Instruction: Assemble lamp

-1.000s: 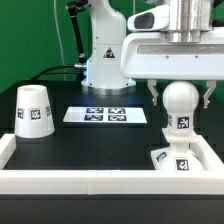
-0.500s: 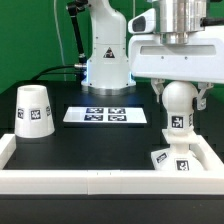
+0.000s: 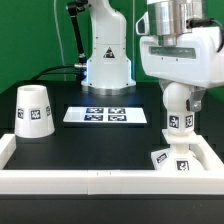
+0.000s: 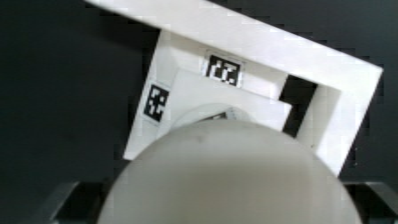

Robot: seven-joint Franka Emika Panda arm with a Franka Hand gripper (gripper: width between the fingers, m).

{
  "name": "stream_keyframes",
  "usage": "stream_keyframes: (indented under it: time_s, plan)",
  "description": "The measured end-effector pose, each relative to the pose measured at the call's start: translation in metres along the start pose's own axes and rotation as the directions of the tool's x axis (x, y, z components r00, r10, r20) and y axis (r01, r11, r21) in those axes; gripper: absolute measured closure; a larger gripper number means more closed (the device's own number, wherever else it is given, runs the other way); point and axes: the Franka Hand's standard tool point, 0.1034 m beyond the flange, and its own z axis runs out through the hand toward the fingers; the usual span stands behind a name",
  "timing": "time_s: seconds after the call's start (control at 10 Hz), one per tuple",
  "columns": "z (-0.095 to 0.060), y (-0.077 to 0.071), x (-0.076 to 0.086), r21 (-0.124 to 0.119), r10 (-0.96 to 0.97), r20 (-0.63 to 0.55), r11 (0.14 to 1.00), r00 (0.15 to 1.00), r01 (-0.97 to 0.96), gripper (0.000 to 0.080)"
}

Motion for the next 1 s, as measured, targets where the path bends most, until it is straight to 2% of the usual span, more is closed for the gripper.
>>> stream_keyframes:
  time_s: [0.1, 0.2, 0.5, 0.7, 0.8, 1.0]
  plan:
    - [0.0, 0.0, -0.001, 0.001, 0.005, 0.002, 1.0, 1.0, -0.005, 0.022]
    - [0.0, 0.0, -0.001, 0.0, -0.022, 0.002, 1.0, 1.0, 0.022, 0.0131]
    - [0.001, -0.001, -0.008, 0.007, -0.225, -0.004, 0.974, 0.974, 0.225, 0.0101]
    - [0.002, -0.002, -0.017, 0.006, -0.436, -0.004, 0.9, 0.9, 0.436, 0.0101]
    - [0.002, -0.003, -0.017, 0.009, -0.579, -0.008, 0.815, 0.815, 0.579, 0.0101]
    - [0.002, -0.003, -0.016, 0.008, -0.695, -0.01, 0.719, 0.719, 0.695, 0.0101]
